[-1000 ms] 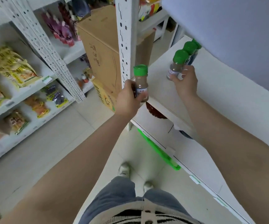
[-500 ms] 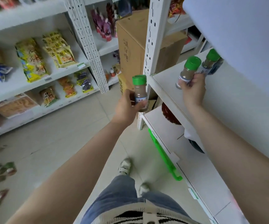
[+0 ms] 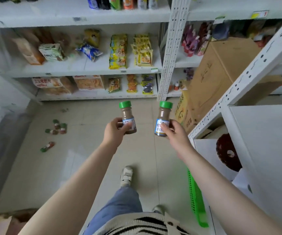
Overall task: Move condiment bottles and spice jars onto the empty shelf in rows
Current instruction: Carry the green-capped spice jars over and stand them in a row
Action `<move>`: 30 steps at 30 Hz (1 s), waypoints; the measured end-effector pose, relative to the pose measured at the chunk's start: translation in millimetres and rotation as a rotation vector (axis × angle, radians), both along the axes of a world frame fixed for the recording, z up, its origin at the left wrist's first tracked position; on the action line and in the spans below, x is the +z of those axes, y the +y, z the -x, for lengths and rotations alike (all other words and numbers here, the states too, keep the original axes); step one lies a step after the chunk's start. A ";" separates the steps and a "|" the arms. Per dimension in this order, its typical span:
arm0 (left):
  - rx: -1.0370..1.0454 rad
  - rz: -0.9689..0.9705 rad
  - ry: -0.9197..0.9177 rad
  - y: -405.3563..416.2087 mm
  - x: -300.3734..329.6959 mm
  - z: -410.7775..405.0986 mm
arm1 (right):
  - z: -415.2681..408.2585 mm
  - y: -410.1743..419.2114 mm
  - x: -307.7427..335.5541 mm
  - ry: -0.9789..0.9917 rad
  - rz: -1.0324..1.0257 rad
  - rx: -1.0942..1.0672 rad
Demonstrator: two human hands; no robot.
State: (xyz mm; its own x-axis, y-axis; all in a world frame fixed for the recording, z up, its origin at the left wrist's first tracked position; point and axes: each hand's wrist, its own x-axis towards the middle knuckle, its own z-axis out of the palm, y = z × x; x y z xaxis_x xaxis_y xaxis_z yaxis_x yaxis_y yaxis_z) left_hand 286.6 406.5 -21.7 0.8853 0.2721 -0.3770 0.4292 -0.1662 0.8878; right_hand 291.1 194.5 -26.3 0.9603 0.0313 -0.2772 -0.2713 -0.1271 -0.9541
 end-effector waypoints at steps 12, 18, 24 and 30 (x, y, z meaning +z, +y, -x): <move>0.295 0.143 -0.054 187.7 -13.2 -60.1 | -97.9 197.1 -12.2 0.138 -0.015 0.417; 0.298 0.110 -0.100 281.8 6.3 -132.0 | -171.6 297.1 -4.5 0.132 -0.018 0.445; 0.296 0.070 -0.137 348.0 25.7 -208.8 | -246.4 364.9 12.6 0.134 -0.047 0.437; 0.312 0.063 -0.166 399.6 21.7 -296.7 | -342.2 415.8 17.2 0.101 -0.048 0.461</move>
